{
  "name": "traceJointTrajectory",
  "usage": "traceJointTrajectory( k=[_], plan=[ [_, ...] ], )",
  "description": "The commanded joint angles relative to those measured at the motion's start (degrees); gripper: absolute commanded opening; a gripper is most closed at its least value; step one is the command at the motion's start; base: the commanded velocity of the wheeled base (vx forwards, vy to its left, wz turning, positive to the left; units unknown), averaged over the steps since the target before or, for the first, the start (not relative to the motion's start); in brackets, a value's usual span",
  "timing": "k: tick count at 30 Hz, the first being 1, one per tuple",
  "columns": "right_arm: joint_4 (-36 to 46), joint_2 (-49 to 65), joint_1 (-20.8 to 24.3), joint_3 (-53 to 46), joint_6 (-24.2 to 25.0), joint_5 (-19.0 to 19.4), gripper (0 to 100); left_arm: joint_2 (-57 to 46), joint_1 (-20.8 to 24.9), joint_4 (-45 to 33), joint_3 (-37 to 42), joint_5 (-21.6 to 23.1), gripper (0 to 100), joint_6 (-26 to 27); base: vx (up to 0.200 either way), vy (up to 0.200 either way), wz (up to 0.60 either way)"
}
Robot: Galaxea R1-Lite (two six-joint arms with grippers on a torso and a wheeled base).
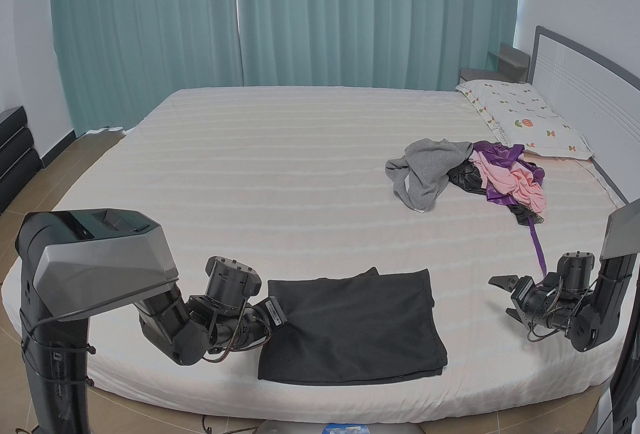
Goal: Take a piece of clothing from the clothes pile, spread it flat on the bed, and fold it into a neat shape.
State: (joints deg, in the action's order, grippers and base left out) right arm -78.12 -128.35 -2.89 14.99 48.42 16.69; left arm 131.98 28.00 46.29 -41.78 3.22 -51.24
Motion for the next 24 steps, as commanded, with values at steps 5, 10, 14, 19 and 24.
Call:
traceJointTrajectory(
  k=[5, 10, 14, 19, 24],
  plan=[
    [-0.02, -0.05, -0.01, -0.32, 0.09, 0.10, 100, -1.19, -0.32, -0.15, 0.03, -0.23, 0, -2.55, 0.000, 0.160, 0.00],
    [-0.02, -0.05, -0.01, -0.32, 0.09, 0.01, 100, -1.55, -0.49, -0.23, 0.56, -0.23, 0, -2.64, 0.000, 0.200, 0.00],
    [-0.02, -0.05, -0.01, -0.32, 0.09, 0.01, 100, -2.16, -0.58, -0.15, 1.44, -0.23, 0, -2.64, 0.000, 0.200, 0.00],
    [-0.02, -0.14, 0.08, -0.40, 0.09, 0.01, 100, -3.13, -0.84, -0.15, 2.40, -0.23, 0, -2.82, 0.000, 0.200, 0.00],
    [-0.02, -0.14, 0.08, -0.49, 0.09, 0.01, 100, -3.30, -1.63, -0.06, 2.40, -0.23, 0, -3.43, 0.000, 0.200, 0.00]
  ],
)
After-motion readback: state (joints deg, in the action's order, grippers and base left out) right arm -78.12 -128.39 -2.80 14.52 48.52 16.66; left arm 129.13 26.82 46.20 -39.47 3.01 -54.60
